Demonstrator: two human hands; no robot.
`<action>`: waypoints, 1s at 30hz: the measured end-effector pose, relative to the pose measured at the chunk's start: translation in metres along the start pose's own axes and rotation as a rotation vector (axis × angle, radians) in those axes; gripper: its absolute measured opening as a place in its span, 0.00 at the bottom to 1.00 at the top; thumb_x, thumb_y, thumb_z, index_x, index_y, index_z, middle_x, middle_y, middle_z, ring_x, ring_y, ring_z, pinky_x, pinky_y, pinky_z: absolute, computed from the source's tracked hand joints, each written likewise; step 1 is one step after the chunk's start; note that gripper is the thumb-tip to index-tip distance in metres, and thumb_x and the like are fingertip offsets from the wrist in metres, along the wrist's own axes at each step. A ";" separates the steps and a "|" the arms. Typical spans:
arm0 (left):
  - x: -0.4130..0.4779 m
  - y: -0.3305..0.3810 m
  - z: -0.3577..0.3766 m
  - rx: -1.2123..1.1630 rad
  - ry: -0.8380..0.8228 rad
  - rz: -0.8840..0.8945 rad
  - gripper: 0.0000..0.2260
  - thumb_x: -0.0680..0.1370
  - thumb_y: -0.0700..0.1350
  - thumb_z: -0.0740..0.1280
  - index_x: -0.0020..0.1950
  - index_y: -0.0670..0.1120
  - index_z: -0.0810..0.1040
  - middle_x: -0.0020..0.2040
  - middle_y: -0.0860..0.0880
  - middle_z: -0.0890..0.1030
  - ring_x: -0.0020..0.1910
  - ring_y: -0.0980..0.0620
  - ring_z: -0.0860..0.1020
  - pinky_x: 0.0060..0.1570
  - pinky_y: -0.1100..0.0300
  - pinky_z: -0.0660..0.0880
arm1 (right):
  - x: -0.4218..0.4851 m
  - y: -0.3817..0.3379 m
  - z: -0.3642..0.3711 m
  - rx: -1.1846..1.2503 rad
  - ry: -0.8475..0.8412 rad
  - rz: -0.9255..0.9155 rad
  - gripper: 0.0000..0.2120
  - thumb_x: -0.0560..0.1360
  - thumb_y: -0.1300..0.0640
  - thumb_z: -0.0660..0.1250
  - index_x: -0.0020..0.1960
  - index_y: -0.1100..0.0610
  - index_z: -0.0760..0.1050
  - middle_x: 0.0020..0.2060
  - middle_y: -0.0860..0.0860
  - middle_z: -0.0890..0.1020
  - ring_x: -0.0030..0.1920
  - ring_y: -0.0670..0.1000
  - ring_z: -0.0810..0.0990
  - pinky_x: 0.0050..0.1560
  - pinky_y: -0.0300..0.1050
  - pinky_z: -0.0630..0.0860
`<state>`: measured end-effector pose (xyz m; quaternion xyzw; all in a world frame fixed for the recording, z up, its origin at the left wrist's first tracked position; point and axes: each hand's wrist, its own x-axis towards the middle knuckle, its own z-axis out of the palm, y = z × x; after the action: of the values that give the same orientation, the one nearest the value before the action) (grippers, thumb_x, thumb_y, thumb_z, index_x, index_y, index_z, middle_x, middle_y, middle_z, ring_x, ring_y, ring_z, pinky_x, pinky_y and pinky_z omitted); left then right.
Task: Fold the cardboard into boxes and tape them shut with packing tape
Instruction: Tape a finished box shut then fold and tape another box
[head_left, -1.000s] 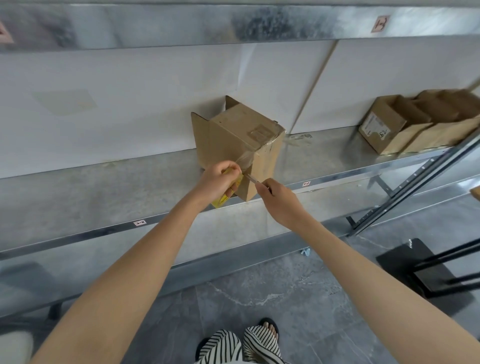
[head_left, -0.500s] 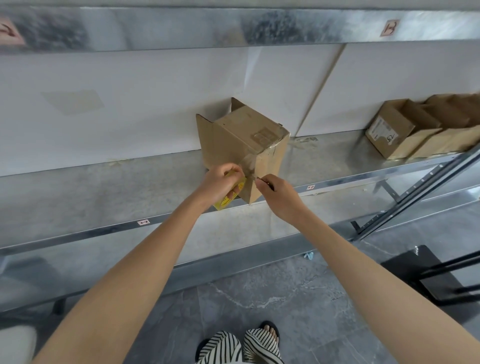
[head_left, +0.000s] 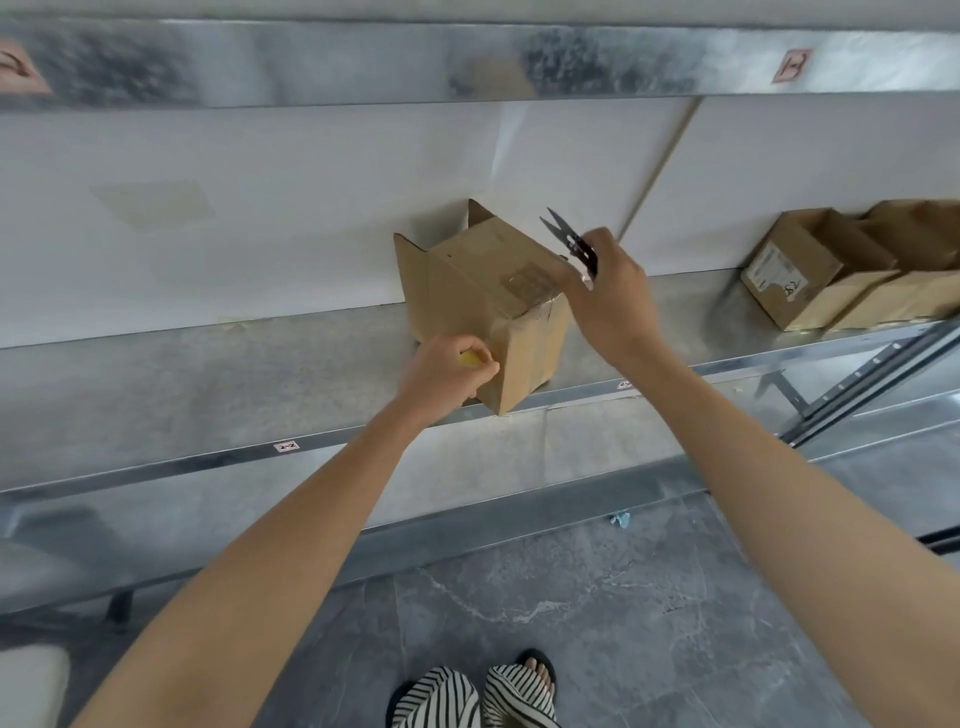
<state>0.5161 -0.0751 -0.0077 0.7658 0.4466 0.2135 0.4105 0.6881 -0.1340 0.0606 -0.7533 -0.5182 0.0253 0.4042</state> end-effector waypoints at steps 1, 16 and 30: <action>0.000 -0.002 -0.001 -0.007 0.001 -0.005 0.05 0.73 0.49 0.68 0.37 0.54 0.78 0.25 0.56 0.77 0.22 0.60 0.73 0.37 0.55 0.77 | 0.010 0.001 0.002 -0.044 -0.021 -0.019 0.13 0.78 0.51 0.63 0.55 0.59 0.70 0.44 0.52 0.75 0.45 0.55 0.72 0.40 0.43 0.62; -0.008 -0.054 -0.038 0.457 0.039 -0.125 0.23 0.80 0.41 0.55 0.75 0.52 0.60 0.64 0.46 0.75 0.54 0.43 0.75 0.55 0.53 0.69 | 0.034 0.008 0.029 0.169 -0.356 0.106 0.06 0.79 0.55 0.59 0.54 0.54 0.64 0.36 0.46 0.73 0.32 0.46 0.69 0.29 0.34 0.66; 0.004 -0.136 -0.037 0.644 -0.060 -0.169 0.28 0.78 0.37 0.61 0.77 0.49 0.58 0.72 0.44 0.68 0.70 0.38 0.62 0.66 0.49 0.61 | 0.033 0.013 0.042 0.529 -0.523 0.246 0.15 0.78 0.59 0.62 0.63 0.46 0.68 0.43 0.55 0.71 0.43 0.53 0.72 0.45 0.49 0.71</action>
<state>0.4235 -0.0195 -0.0980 0.8225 0.5406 0.0040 0.1767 0.6941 -0.0854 0.0367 -0.6478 -0.4852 0.3975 0.4325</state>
